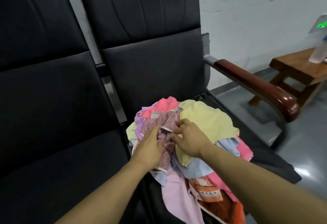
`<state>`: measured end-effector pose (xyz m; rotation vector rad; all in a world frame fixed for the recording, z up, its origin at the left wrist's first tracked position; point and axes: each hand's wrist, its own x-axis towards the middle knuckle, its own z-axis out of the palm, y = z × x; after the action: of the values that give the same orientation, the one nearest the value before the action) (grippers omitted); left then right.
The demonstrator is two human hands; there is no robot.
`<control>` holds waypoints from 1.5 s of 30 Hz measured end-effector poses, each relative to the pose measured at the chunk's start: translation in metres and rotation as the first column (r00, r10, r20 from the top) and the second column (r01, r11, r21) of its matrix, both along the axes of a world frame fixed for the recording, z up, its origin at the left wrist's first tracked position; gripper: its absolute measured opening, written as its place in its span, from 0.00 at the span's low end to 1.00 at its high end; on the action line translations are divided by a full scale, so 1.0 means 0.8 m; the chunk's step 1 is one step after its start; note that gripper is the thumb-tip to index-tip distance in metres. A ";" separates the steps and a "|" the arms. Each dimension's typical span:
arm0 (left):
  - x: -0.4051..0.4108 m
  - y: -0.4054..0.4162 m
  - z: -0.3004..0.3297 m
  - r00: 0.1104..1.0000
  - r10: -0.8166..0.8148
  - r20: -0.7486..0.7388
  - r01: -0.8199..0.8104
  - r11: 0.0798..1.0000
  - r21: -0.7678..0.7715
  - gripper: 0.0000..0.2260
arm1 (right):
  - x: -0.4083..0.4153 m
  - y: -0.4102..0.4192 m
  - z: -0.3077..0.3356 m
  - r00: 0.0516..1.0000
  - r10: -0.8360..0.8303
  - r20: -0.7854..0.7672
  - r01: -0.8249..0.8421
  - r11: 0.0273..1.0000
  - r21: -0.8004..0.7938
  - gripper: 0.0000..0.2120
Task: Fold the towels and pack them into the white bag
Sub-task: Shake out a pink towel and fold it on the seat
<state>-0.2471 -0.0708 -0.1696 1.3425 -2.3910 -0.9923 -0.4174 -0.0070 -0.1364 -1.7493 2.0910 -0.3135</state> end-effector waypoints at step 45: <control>0.429 0.044 0.349 0.918 0.324 -0.227 -0.382 0.875 -0.296 0.09 | 0.249 0.024 0.267 0.896 0.271 0.351 -0.201 0.954 -0.224 0.34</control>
<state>0.0964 -0.0352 0.1097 1.4274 -1.9730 -0.5426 -0.2180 0.0119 0.0770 -1.8476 1.5991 -0.7275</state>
